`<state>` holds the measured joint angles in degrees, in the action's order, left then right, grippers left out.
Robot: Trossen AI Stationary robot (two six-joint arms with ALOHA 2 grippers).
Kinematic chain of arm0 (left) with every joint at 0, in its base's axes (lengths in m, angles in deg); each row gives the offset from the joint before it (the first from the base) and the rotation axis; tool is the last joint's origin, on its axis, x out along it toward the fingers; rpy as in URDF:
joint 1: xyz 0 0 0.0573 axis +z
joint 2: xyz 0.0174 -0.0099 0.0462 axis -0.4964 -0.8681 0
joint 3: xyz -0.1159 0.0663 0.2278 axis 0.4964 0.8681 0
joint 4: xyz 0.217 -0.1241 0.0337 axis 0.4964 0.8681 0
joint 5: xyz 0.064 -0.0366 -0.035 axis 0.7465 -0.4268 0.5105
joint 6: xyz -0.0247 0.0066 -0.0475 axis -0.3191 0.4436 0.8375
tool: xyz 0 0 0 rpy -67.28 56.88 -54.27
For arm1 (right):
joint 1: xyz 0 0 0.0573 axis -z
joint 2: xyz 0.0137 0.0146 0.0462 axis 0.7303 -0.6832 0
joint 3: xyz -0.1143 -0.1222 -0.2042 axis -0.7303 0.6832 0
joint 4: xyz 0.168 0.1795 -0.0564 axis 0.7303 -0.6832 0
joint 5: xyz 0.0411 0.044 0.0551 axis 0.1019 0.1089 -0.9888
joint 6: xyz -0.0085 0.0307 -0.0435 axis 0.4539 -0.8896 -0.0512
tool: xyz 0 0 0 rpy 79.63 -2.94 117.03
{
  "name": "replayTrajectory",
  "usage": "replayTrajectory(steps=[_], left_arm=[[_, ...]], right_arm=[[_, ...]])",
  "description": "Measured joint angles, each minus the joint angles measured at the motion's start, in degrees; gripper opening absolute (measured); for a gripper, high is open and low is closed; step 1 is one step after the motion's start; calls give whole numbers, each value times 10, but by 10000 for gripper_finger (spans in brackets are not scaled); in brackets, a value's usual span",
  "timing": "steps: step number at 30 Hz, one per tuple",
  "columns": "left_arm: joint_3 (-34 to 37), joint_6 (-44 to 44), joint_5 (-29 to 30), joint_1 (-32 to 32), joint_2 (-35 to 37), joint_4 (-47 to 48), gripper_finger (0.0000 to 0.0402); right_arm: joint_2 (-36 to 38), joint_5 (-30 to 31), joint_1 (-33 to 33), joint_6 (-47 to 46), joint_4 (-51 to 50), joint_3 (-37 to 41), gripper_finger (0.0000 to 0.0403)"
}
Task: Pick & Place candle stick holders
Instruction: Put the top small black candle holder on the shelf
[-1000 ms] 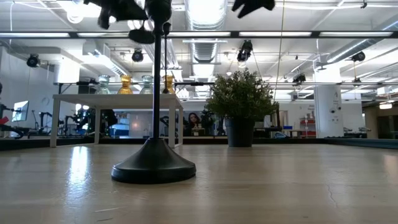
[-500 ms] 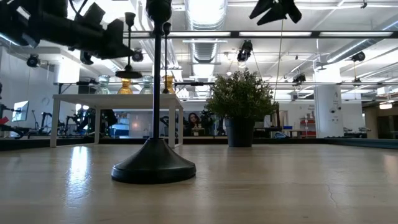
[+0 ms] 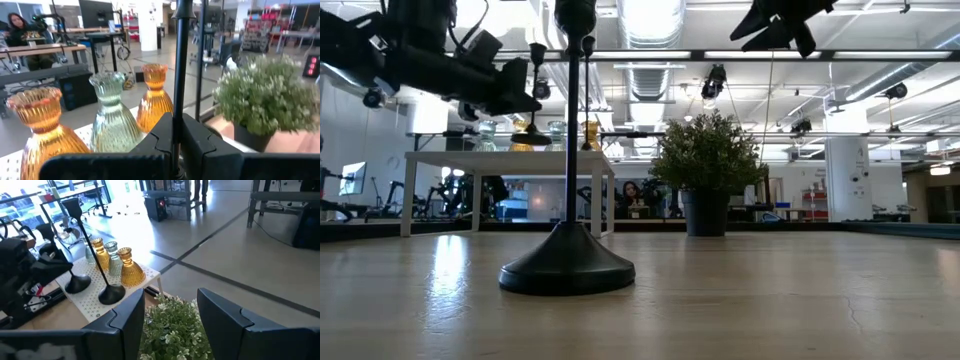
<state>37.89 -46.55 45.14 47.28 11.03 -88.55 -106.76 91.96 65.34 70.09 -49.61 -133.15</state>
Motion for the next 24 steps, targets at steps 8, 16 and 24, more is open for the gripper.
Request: replayTrajectory(steps=[8,16,24], left_arm=[[0,19,-82,50,-52,-38,17],[0,13,-90,63,-94,-86,17],[-1,22,-96,75,-124,-105,17]], right_arm=[[7,0,0,8,2,9,162],[7,0,0,13,0,2,148],[7,0,0,17,-1,0,135]])
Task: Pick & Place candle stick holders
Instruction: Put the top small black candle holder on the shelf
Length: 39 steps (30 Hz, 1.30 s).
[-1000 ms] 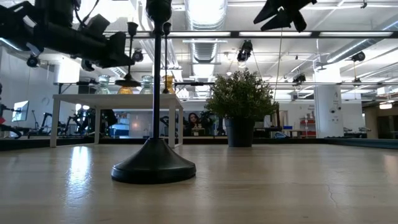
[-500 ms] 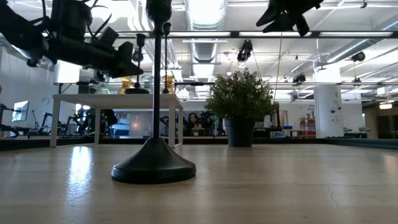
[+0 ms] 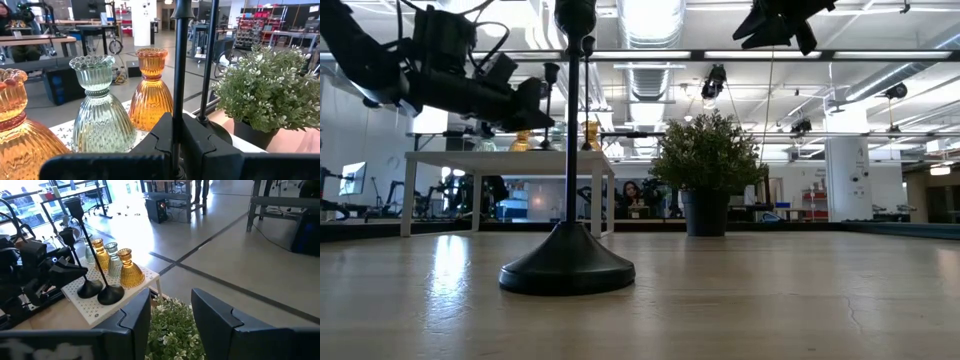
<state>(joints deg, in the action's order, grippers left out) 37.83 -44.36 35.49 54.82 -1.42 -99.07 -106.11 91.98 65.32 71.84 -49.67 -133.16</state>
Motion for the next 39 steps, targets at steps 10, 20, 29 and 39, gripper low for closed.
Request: replayTrajectory(steps=[10,20,29,39], left_arm=[[0,11,0,1,-1,6,58],[0,41,1,1,7,2,112],[0,9,12,1,55,48,114],[-16,37,-30,0,222,248,115]], right_arm=[[0,0,0,0,0,0,132],[0,0,0,0,-1,0,130],[1,0,0,0,-2,0,123],[10,-29,0,-2,-26,0,123]])
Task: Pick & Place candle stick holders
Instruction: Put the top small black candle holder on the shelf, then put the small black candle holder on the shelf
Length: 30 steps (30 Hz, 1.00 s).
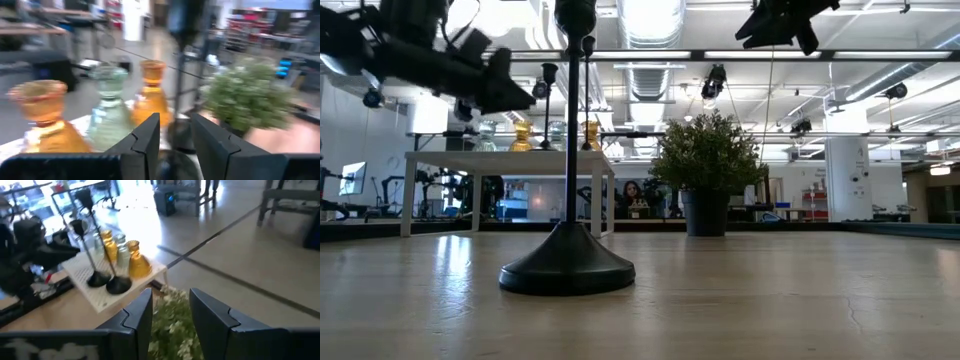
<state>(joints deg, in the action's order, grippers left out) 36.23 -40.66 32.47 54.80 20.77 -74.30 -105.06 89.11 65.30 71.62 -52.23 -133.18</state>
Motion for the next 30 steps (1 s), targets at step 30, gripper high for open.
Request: replayTrajectory(steps=[30], left_arm=[[-280,69,-590,-1,129,426,78]], right_arm=[[-83,-194,-281,-136,-6,0,33]])
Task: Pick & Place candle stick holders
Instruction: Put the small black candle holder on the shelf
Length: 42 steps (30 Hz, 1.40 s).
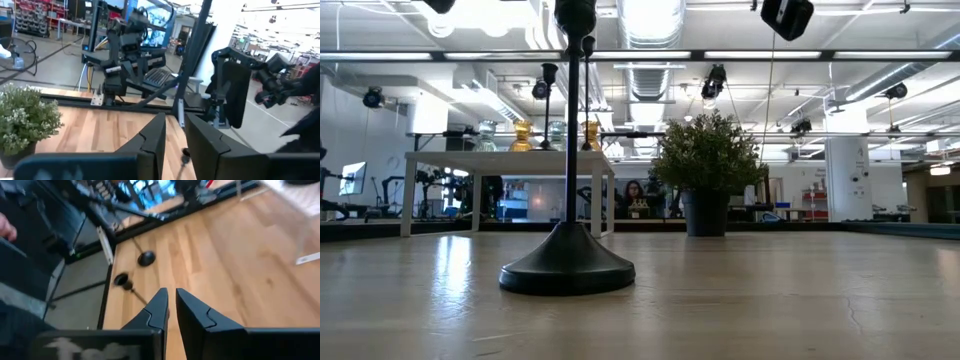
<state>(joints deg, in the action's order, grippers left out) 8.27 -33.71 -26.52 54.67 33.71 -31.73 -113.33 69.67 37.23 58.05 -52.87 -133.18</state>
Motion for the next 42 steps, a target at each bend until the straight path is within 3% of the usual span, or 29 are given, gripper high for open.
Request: replayTrajectory(steps=[4,11,18,24,27,29,32,39,42], left_arm=[[-37,-13,1,0,2,56,61],[-66,-12,2,0,5,53,39],[-65,18,6,0,5,57,30],[-38,14,26,0,-13,56,29],[-20,4,-9,-12,-55,62,29],[-12,-10,-45,-35,-88,63,26],[-4,-77,-38,-87,-134,66,9],[-2,-208,114,-196,-202,57,7],[-4,-259,149,-225,-225,45,4]], right_arm=[[-37,29,-47,-2,3,0,27],[-113,32,-96,-56,26,0,28],[-201,32,-151,-50,149,-1,29],[-229,34,-159,-94,83,1,28],[-215,42,-158,-125,49,1,28],[-198,62,-158,-134,45,1,27],[-169,113,-158,-140,36,2,27],[-93,283,-158,-153,23,13,27],[-64,343,-158,-151,9,17,27]])
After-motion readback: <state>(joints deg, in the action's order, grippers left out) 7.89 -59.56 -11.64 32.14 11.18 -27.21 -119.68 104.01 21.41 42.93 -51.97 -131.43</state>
